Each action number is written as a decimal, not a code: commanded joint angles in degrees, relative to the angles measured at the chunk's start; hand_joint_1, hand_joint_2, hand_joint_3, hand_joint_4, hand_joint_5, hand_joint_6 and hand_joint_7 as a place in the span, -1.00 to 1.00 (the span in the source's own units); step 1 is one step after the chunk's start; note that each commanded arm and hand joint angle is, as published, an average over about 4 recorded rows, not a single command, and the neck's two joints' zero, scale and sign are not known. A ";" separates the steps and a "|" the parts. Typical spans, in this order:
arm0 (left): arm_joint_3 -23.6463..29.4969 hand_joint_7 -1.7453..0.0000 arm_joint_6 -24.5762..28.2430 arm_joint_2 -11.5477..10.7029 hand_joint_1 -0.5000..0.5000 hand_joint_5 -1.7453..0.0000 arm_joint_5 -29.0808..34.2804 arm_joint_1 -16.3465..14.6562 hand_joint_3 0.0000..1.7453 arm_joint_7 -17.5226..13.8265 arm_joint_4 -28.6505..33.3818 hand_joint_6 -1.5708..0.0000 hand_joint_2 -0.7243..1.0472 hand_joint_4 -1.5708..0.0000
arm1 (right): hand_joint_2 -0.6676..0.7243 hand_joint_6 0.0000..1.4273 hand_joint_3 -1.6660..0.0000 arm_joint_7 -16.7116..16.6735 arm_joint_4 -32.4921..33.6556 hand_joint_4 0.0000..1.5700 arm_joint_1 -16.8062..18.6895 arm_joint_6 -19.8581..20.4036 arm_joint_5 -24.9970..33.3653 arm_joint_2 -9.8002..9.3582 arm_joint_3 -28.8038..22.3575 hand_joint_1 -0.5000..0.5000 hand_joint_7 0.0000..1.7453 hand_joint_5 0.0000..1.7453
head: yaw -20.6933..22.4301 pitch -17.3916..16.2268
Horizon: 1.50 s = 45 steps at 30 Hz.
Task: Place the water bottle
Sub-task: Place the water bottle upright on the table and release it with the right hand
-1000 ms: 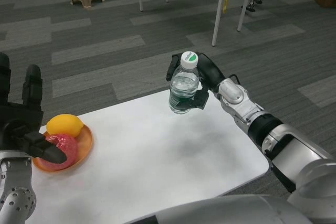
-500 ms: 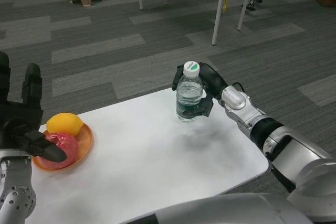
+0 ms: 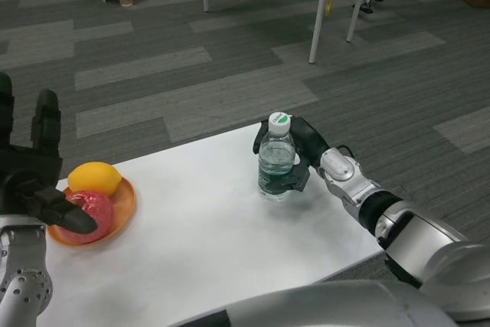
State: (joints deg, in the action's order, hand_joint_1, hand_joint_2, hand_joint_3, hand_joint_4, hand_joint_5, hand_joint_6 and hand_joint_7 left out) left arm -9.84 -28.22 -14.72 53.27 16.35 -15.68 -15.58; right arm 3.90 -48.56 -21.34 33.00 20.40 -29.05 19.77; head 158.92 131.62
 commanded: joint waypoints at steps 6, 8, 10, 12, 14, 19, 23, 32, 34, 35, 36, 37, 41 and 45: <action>0.26 1.00 -0.17 -0.31 -0.96 1.00 -0.01 0.61 -0.90 0.13 -0.13 1.00 -1.00 1.00 | -0.82 0.60 -0.90 0.04 -3.97 1.00 1.26 0.34 0.25 2.03 -0.17 -0.17 0.68 0.50 | 0.15 0.14; 0.28 1.00 -0.17 -0.31 -0.96 1.00 0.01 0.61 -0.90 0.13 -0.15 1.00 -1.00 1.00 | -0.82 0.60 -0.90 0.06 -3.97 1.00 1.43 0.38 0.27 2.07 -0.17 -0.17 0.72 0.56 | 0.12 0.03; 0.30 1.00 -0.19 -0.31 -0.96 1.00 0.05 0.61 -0.90 0.13 -0.15 1.00 -1.00 1.00 | -0.82 0.56 -0.88 0.06 -3.86 0.99 1.56 0.42 0.32 2.07 -0.19 -0.15 0.82 0.64 | 0.10 -0.02; 0.28 1.00 -0.22 -0.31 -0.96 1.00 0.08 0.64 -0.93 0.13 -0.15 1.00 -1.00 1.00 | -0.82 0.45 -0.83 0.06 -3.64 0.95 1.70 0.47 0.34 2.05 -0.35 -0.10 0.92 0.75 | 0.12 -0.06; 0.26 1.00 -0.19 -0.31 -0.96 1.00 0.08 0.68 -0.95 0.13 -0.15 1.00 -1.00 1.00 | -0.82 0.30 -0.81 0.06 -3.43 0.91 1.87 0.49 0.34 1.98 -0.63 -0.08 0.98 0.78 | 0.13 -0.07; 0.30 1.00 -0.26 -0.27 -0.93 1.00 0.08 0.70 -0.95 0.13 -0.15 1.00 -1.00 1.00 | -0.73 -0.27 -0.71 0.06 -3.03 0.76 2.22 0.49 0.43 1.68 -1.22 -0.08 0.98 0.86 | 0.13 0.00; 0.34 1.00 -0.26 -0.27 -0.96 1.00 0.08 0.64 -0.93 0.13 -0.15 1.00 -1.00 1.00 | -0.68 -0.56 -0.64 0.23 -2.66 0.44 2.38 0.49 0.43 1.37 -1.77 -0.08 0.70 0.89 | 0.13 0.19; 0.43 1.00 -0.35 -0.22 -0.96 1.00 0.08 0.44 -0.95 0.13 -0.15 1.00 -0.95 1.00 | -0.41 -0.18 0.52 0.32 -2.06 0.27 2.80 1.11 0.36 1.10 -2.10 -0.29 0.44 0.78 | 0.16 0.19; 0.43 1.00 -0.35 -0.22 -0.96 1.00 0.08 0.44 -0.95 0.13 -0.15 1.00 -0.95 1.00 | -0.30 0.05 0.52 0.23 -2.06 0.40 2.80 1.41 0.34 1.15 -2.19 -0.46 0.52 0.78 | 0.21 0.09; 0.43 1.00 -0.35 -0.22 -0.96 1.00 0.08 0.44 -0.95 0.13 -0.15 1.00 -0.97 1.00 | -0.18 0.23 0.52 0.13 -2.06 0.53 2.80 1.59 0.36 1.19 -2.30 -0.58 0.58 0.81 | 0.21 0.06; 0.43 1.00 -0.35 -0.22 -0.96 1.00 0.08 0.44 -0.95 0.13 -0.15 1.00 -1.00 1.00 | -0.07 0.41 0.52 0.02 -2.06 0.65 2.80 1.77 0.38 1.24 -2.41 -0.71 0.64 0.83 | 0.21 0.02; 0.43 1.00 -0.35 -0.22 -0.96 1.00 0.08 0.44 -0.93 0.13 -0.15 1.00 -1.00 1.00 | 0.05 0.50 0.52 -0.18 -2.04 0.73 2.82 1.92 0.41 1.26 -2.52 -0.79 0.66 0.86 | 0.20 0.02; 0.43 1.00 -0.35 -0.22 -0.96 1.00 0.08 0.44 -0.95 0.13 -0.15 1.00 -1.00 1.00 | 0.32 0.50 0.52 -0.84 -1.87 0.76 2.88 2.25 0.49 1.26 -2.78 -0.83 0.56 0.89 | 0.20 0.03; 0.43 1.00 -0.35 -0.22 -0.96 1.00 0.08 0.39 -0.93 0.13 -0.15 1.00 -1.00 1.00 | 0.45 0.14 0.52 -1.08 -1.54 0.56 2.93 2.20 0.56 1.19 -2.81 -0.92 0.32 0.94 | 0.20 0.03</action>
State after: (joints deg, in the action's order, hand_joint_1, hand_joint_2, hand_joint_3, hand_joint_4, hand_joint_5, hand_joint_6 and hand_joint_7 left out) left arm -9.79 -28.23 -14.69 53.29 16.37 -15.68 -15.58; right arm 3.09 -50.03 -19.52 35.06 20.63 -27.48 17.31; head 159.12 131.65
